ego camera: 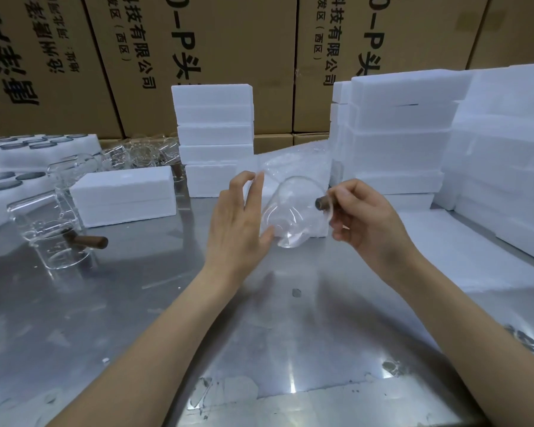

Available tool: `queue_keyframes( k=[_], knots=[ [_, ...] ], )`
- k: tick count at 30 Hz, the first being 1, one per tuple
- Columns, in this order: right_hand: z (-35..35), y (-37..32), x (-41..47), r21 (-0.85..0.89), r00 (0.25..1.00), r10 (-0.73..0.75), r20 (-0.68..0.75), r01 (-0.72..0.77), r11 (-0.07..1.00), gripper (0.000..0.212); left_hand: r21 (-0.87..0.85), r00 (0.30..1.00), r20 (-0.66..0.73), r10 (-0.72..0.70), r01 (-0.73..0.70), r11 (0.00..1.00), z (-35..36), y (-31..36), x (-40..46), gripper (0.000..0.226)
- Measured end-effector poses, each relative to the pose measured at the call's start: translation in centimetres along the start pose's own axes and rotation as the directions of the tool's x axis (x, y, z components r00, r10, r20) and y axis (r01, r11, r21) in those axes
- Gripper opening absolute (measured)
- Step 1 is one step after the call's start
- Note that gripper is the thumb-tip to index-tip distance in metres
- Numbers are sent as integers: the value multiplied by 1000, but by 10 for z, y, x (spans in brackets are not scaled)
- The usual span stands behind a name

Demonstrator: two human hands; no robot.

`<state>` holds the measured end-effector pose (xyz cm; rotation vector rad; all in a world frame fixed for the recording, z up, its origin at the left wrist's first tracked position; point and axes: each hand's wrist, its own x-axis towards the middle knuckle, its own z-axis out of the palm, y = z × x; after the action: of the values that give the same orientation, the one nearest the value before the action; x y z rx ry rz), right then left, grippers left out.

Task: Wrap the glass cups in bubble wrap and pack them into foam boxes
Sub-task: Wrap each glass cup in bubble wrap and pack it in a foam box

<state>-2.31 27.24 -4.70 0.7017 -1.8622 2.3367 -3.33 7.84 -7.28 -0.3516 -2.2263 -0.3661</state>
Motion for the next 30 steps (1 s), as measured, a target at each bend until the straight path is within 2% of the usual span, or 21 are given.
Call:
queue_keyframes(
  k=[3, 6, 11, 14, 18, 24, 27, 29, 30],
  knots=[
    [4, 0, -4, -113, 1000, -17, 20, 20, 993, 14, -19, 999, -44, 14, -14, 1000, -2, 1, 1, 75],
    [4, -2, -4, -192, 997, -74, -29, 67, 979, 6, -3, 999, -46, 13, -14, 1000, -5, -1, 1, 70],
    [5, 2, -3, -370, 972, -213, -102, 162, 915, 10, -29, 999, -31, 5, -6, 1000, -9, -2, 2, 69],
    [8, 8, -4, -489, 933, -330, -144, 222, 843, 13, -52, 999, -22, 38, -39, 998, -10, 3, 1, 71],
    [8, 13, -5, -689, 850, -492, -186, 244, 682, 15, -124, 997, -14, 79, -80, 989, -12, 15, -1, 70],
    [16, 17, -7, -750, 816, -549, -183, 245, 614, 14, -246, 954, -60, 295, -301, 921, -15, 44, -6, 65],
    [17, 21, -5, -740, 850, -491, -190, 205, 641, 7, -322, 900, -98, 426, -433, 842, -14, 58, -10, 64],
    [18, 21, -3, -801, 866, -481, -136, 190, 568, 5, -379, 856, -132, 500, -510, 772, -13, 62, -11, 55],
    [17, 21, -3, -793, 863, -489, -125, 210, 572, 5, -401, 835, -165, 525, -543, 738, -13, 61, -10, 49]
  ],
)
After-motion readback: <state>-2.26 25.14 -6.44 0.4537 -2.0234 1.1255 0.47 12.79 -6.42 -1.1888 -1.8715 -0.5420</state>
